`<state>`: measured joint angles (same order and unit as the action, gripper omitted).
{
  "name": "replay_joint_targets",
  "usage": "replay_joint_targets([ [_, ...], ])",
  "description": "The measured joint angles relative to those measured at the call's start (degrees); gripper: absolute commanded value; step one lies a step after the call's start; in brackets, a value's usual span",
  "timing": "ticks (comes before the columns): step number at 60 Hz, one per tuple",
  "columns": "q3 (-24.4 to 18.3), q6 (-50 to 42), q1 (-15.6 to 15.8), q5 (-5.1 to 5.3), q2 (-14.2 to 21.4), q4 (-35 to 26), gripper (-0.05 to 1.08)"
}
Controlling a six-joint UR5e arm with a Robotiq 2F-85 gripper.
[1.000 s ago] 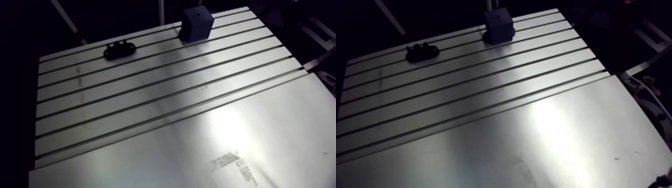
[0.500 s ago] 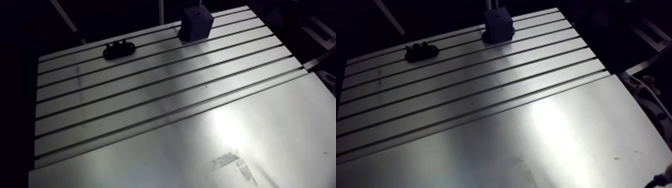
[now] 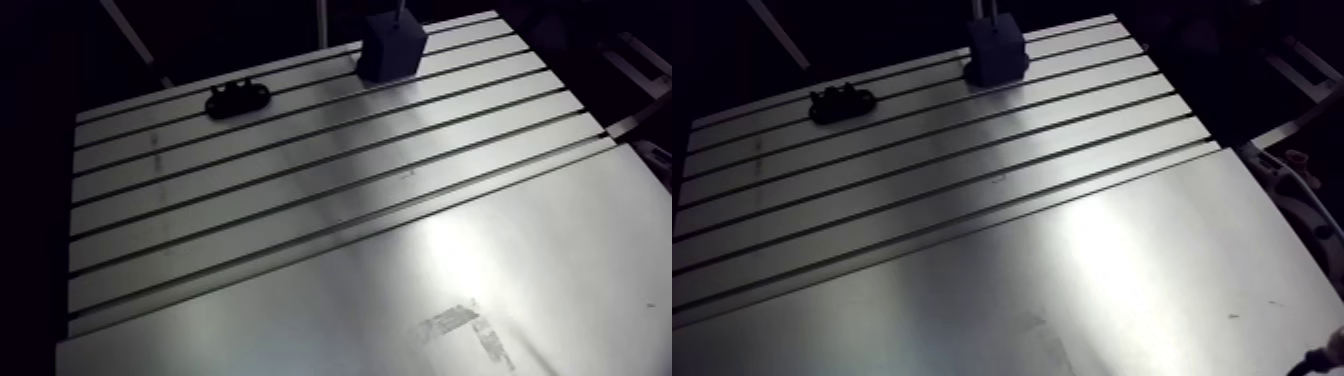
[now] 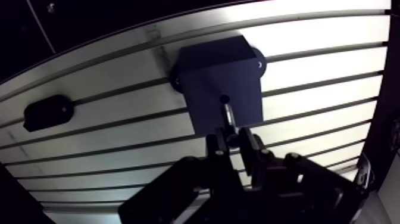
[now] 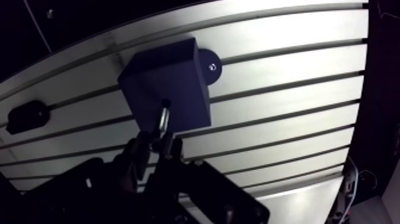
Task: Pick up the M10 bolt and insert it into the hole until fully seated.
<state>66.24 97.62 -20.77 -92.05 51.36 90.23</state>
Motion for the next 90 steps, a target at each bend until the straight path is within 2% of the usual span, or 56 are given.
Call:
replay_joint_targets([
  [78,0.10,-0.24,-0.13,0.21,-1.30,0.08,1.06],
  [80,0.16,-0.27,-0.13,0.22,-1.30,0.08,1.02],
  [81,0.20,-0.28,-0.13,0.21,-1.31,0.08,0.92],
  [82,0.22,-0.30,-0.13,0.21,-1.31,0.08,0.92],
  [83,0.25,-0.32,-0.13,0.22,-1.31,0.09,0.69],
  [84,0.28,-0.35,-0.13,0.22,-1.32,0.09,0.69],
  [85,0.31,-0.38,-0.13,0.21,-1.32,0.09,0.33],
  [86,0.33,-0.42,-0.13,0.20,-1.32,0.09,0.33],
  [87,0.35,-0.45,-0.12,0.19,-1.32,0.09,0.02],
  [90,0.40,-0.51,-0.10,0.13,-1.32,0.08,0.01],
])
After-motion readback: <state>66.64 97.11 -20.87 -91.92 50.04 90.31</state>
